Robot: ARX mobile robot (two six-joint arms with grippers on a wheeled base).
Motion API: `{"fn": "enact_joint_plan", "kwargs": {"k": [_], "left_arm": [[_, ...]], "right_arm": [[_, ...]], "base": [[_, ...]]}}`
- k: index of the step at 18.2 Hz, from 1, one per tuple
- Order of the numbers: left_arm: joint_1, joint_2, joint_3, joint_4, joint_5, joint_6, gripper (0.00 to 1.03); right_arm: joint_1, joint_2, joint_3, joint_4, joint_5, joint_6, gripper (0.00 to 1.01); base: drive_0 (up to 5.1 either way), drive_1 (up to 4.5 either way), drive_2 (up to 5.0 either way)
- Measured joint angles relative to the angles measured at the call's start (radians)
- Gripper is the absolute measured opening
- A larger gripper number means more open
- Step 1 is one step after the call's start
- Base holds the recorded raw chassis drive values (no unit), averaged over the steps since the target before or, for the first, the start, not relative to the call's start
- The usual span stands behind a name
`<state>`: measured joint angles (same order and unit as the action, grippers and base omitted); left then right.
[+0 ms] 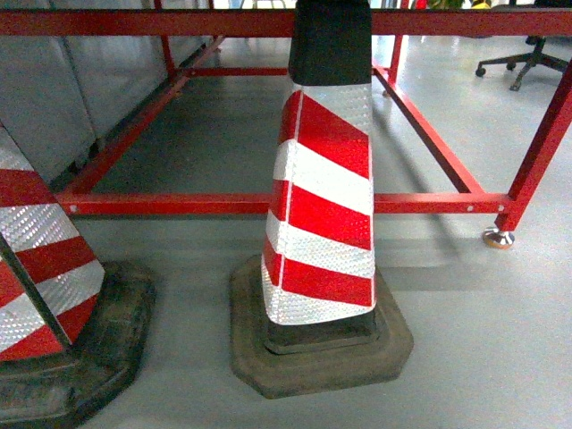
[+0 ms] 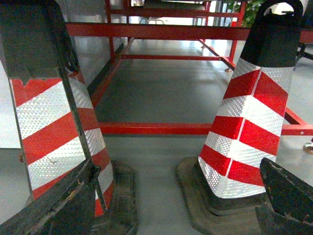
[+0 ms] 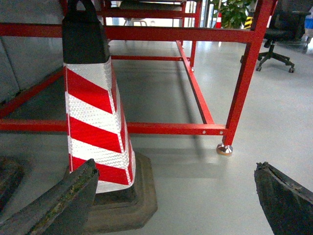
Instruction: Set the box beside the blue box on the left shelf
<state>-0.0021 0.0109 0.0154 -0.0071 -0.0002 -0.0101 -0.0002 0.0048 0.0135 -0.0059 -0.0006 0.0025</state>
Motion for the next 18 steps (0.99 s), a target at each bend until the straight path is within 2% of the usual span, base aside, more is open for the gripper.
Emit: {"fn": "enact_joint_plan", "kwargs": {"k": [18], "left_arm": [[0.0, 0.0, 0.0, 0.001, 0.0, 0.01, 0.98]], "right_arm": [[0.0, 0.0, 0.0, 0.0, 0.001, 0.0, 0.98]], "base": [[0.0, 0.0, 0.0]]}}
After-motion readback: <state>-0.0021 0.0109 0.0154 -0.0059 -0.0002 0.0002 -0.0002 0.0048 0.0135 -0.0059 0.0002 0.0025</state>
